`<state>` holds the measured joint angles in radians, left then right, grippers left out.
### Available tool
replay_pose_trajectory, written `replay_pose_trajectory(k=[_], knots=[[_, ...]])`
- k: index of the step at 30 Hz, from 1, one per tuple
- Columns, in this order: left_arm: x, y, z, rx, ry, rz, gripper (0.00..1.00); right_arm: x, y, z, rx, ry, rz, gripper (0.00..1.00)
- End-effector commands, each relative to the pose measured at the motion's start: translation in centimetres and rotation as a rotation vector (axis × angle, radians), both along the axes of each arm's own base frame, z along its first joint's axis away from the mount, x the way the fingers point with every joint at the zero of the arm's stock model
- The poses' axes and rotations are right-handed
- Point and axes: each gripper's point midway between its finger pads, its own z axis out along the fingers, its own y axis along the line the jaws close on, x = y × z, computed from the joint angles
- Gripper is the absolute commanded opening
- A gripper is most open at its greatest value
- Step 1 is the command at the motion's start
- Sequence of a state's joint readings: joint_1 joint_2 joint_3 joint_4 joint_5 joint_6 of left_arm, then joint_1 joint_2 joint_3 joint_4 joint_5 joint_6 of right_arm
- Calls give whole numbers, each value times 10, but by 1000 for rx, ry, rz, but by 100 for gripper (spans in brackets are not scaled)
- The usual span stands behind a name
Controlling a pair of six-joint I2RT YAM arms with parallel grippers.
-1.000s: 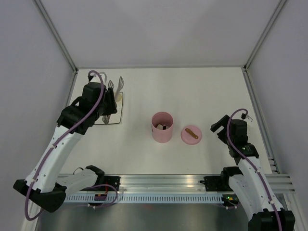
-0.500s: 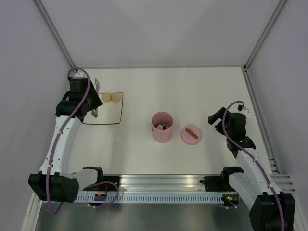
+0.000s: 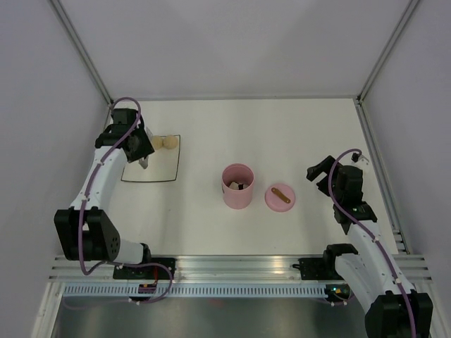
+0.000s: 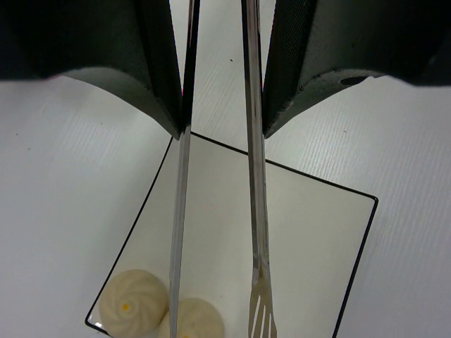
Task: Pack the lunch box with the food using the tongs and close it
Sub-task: Pick up the food using the clamp
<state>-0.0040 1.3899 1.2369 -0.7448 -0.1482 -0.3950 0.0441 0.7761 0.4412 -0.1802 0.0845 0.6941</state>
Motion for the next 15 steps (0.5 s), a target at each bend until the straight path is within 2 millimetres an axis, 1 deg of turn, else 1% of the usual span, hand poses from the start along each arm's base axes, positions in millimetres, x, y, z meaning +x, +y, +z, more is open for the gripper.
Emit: replay_pose_trajectory(k=[1, 3, 5, 6, 7, 13, 15], knots=[[26, 2, 15, 20, -70, -19, 52, 0, -3, 2, -18, -5, -13, 98], [34, 0, 12, 14, -68, -28, 53, 1, -4, 0, -22, 6, -12, 98], [41, -4, 16, 2, -77, -48, 53, 2, -4, 0, -25, 14, -10, 98], [44, -5, 11, -3, -63, -56, 54, 2, -4, -3, -29, 25, -12, 98], [46, -6, 11, -5, -62, -61, 54, 2, -4, -2, -32, 27, -13, 98], [47, -10, -9, -24, -15, -78, 54, 2, -7, -2, -31, 28, -28, 98], [48, -12, -12, -33, -12, -86, 54, 2, -7, -2, -35, 29, -32, 98]])
